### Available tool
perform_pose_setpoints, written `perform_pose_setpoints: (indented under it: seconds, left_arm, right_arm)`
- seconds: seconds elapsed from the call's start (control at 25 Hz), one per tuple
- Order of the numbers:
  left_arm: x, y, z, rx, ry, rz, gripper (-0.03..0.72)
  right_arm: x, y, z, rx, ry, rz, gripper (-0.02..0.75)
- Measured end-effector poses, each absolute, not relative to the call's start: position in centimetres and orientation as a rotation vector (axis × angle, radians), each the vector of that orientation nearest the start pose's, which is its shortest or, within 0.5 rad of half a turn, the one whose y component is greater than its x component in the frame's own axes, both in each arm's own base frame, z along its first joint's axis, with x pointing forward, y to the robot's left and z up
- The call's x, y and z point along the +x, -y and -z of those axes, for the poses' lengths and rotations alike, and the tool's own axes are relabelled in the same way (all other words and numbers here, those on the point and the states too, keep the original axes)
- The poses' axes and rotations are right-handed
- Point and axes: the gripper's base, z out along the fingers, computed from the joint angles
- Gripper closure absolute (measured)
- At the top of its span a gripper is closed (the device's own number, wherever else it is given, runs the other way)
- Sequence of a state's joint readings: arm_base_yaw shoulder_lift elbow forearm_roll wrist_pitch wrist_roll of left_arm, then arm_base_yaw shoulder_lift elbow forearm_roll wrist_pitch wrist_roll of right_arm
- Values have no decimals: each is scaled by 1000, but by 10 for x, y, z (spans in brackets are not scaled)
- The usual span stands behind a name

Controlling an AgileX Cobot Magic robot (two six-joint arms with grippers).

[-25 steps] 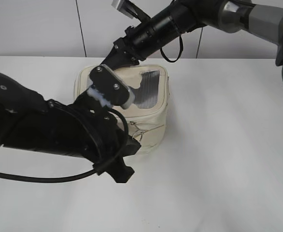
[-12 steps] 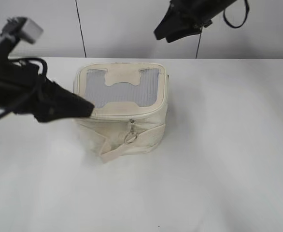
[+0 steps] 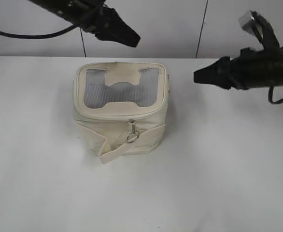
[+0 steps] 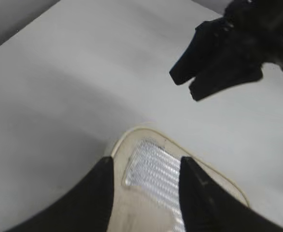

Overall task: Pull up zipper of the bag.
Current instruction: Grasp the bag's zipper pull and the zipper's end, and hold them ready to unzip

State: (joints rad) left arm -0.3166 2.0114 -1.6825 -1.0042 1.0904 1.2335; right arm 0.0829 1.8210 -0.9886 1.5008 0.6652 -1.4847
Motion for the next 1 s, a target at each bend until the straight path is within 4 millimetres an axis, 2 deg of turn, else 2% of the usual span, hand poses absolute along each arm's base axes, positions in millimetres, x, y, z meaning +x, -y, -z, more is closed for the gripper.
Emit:
perform_pose_setpoints:
  seconds: [0.04, 0.12, 0.36, 0.68, 1.0]
  left_arm:
    - [400, 210, -273, 1346, -1954, 943, 339]
    - [412, 225, -264, 1408, -1970, 960, 322]
    - [440, 238, -244, 1398, -2018, 950, 314]
    - [442, 240, -229, 1437, -2070, 914, 312]
    - [431, 257, -226, 1497, -2096, 879, 318]
  right_arm:
    - [340, -87, -177, -425, -2214, -808, 358]
    - [323, -88, -165, -529, -2167, -776, 346]
    - [321, -91, -157, -574, -2128, -771, 336]
    - [321, -91, -155, -602, -2118, -756, 336]
    - [321, -91, -155, -600, -2117, -756, 336]
